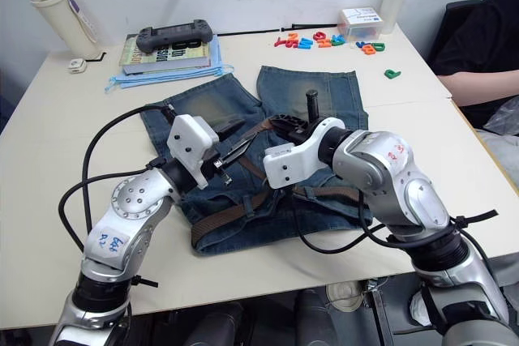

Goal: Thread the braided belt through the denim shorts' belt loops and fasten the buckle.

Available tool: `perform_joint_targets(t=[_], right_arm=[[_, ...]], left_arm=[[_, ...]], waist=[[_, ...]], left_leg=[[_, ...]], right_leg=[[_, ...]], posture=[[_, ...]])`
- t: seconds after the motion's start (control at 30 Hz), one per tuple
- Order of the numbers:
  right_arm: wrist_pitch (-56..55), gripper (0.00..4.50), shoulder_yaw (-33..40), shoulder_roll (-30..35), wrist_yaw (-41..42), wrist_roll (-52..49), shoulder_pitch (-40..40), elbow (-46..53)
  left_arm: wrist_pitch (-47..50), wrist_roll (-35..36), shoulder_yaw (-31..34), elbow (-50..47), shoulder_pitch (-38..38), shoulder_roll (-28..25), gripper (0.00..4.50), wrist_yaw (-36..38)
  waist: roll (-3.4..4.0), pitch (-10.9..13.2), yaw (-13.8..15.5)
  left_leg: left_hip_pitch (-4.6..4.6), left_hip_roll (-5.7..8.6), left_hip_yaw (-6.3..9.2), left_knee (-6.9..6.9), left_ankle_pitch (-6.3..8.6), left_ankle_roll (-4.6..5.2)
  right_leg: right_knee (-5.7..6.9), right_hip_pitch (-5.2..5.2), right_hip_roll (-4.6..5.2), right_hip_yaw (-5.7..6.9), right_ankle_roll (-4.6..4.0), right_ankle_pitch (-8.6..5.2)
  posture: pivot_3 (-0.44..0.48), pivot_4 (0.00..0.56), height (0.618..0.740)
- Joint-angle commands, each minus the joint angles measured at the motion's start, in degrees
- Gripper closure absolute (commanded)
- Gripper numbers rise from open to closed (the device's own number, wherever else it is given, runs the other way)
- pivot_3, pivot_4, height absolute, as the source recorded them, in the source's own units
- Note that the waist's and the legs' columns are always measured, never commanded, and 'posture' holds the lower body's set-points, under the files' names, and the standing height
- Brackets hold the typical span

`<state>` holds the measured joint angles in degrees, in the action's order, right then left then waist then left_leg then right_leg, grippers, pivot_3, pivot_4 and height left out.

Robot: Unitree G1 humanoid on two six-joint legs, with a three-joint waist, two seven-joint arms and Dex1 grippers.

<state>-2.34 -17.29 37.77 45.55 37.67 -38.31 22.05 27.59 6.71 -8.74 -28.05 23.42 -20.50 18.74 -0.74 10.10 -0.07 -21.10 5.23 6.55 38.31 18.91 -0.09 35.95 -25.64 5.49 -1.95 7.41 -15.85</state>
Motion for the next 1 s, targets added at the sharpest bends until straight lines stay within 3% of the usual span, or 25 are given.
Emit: perform_joint_targets(t=[0.03,0.57,1.0], right_arm=[[-0.3,4.5,0.4,-0.6,0.0,0.7,-0.6,2.4],[0.6,4.5,1.2,-2.1,-0.7,1.9,-1.2,1.8],[0.5,4.5,0.4,-3.9,0.4,1.6,-0.2,4.6]], left_arm=[[0.1,-2.1,-0.2,0.7,1.4,-0.3,2.81,-0.3],[-2.2,-1.9,-0.9,-1.9,-2.1,-1.5,2.81,5.5],[-0.9,-6.8,-0.3,0.4,-0.8,-1.6,2.81,2.6]], waist=[[0.0,0.0,0.0],[0.0,0.0,0.0],[0.0,0.0,0.0]], left_leg=[[0.0,0.01,0.0,0.0,0.0,0.0],[0.01,-0.01,-0.01,0.0,0.0,0.0],[0.01,0.0,0.01,0.01,0.0,0.0]], right_leg=[[0.0,0.0,0.01,0.0,0.0,0.0],[0.01,0.0,0.01,-0.01,0.0,0.0],[0.01,0.0,0.0,0.01,0.0,0.0]], posture=[[0.0,0.15,0.707],[0.0,0.15,0.707],[0.0,0.15,0.707]])
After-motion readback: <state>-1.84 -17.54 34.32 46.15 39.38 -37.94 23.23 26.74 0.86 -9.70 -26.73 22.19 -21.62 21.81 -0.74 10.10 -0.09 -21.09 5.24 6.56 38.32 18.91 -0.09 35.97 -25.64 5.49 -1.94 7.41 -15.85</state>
